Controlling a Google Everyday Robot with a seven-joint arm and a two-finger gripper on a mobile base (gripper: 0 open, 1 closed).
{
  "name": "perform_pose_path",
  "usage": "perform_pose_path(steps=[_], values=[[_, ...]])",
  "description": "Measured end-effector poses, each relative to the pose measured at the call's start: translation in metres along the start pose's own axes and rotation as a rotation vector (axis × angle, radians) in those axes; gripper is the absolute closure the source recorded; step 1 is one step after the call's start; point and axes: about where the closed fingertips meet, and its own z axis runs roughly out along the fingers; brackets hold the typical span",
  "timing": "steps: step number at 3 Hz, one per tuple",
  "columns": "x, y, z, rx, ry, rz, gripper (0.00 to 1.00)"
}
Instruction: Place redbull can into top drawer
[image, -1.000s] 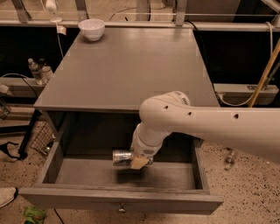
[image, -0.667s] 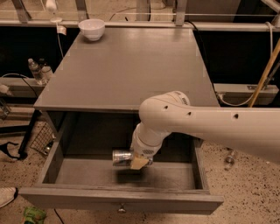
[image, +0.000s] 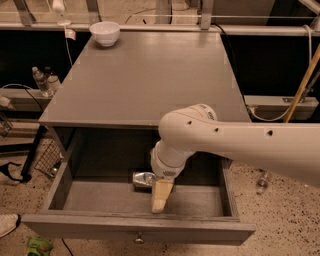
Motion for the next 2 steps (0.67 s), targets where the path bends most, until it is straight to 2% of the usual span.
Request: perform_pose_path(steps=[1, 2], values=[[0.0, 0.0, 0.0, 0.0, 0.0, 0.0, 0.0], [0.0, 0.005, -0.018, 0.022, 0.008, -0.009, 0.0]])
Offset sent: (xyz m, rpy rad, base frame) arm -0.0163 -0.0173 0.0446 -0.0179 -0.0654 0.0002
